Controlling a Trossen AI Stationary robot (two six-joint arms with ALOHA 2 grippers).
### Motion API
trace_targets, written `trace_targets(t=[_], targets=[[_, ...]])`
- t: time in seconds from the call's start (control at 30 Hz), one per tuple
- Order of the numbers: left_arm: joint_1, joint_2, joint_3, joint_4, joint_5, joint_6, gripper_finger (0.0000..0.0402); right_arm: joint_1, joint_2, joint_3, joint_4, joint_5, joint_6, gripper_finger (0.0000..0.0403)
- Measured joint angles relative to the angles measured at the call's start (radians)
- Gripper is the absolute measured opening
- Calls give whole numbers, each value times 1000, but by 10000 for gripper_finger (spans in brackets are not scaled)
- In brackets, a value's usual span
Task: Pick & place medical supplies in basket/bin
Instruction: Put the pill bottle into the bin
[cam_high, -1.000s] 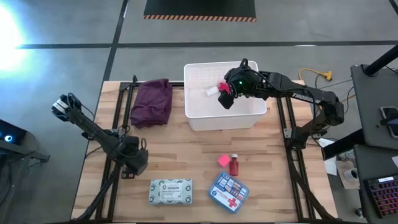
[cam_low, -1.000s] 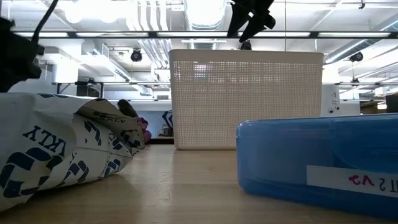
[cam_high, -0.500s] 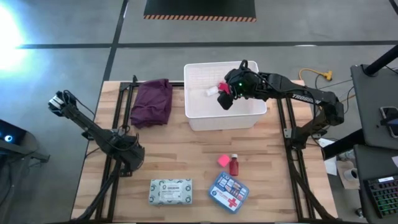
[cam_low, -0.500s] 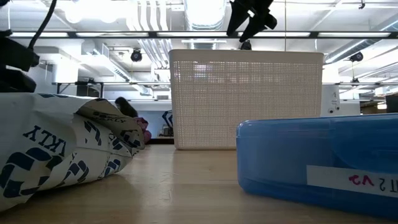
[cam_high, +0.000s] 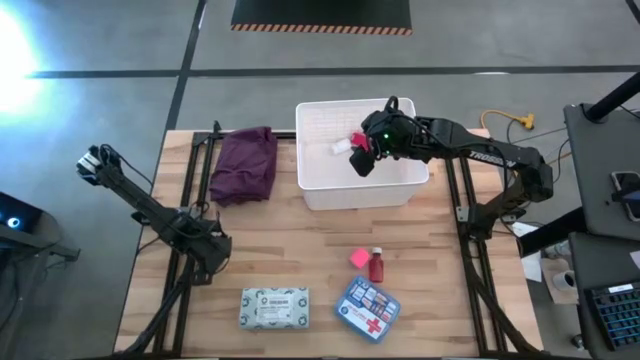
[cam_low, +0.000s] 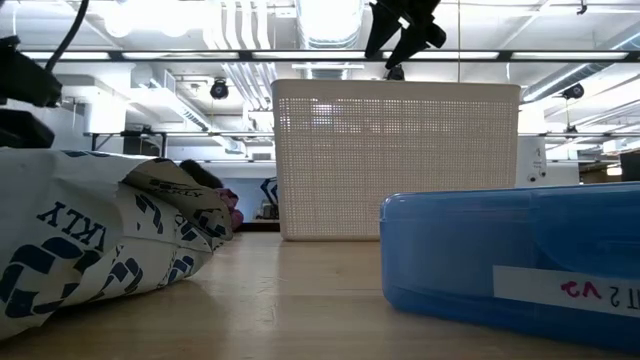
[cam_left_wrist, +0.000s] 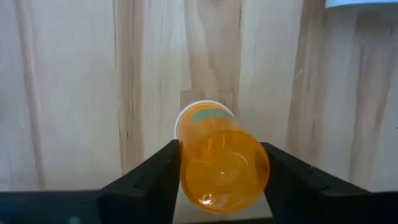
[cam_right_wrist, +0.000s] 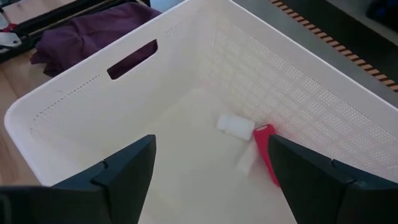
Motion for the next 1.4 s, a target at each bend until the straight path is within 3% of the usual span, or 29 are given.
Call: trace_targets(t=[0.13,0.27,0.4,0.53,0.63,0.73,0.8,0.9,1.03,1.1,1.23,1.4], targets=[[0,0,25,-2,-15,-27,155,0,0,0,-3,0,-3,298],[1,0,86,-36,-94,-36,155,0,1,0,-4,0,-3,299],[26,0,218,-154,-270,-20,163,10,-10,0,-6,0,-12,294],[93,-3,373,-222,-519,60,166,23,-49,0,-20,-1,-3,286],[179,-8,470,-177,-659,176,167,33,-90,0,-22,2,7,280],[318,-8,540,-46,-697,358,168,35,-135,0,-26,8,16,276],[436,-6,566,123,-660,505,169,35,-164,0,-33,29,28,273],[645,16,578,404,-446,687,169,37,-201,0,-57,60,34,269],[920,121,585,631,-116,721,170,45,-226,0,-83,78,49,270],[1017,196,589,679,-12,710,170,51,-229,0,-96,79,61,269],[1118,368,626,693,18,658,174,71,-223,0,-148,80,82,266],[1120,546,764,670,25,544,213,91,-203,-1,-220,80,129,268]])
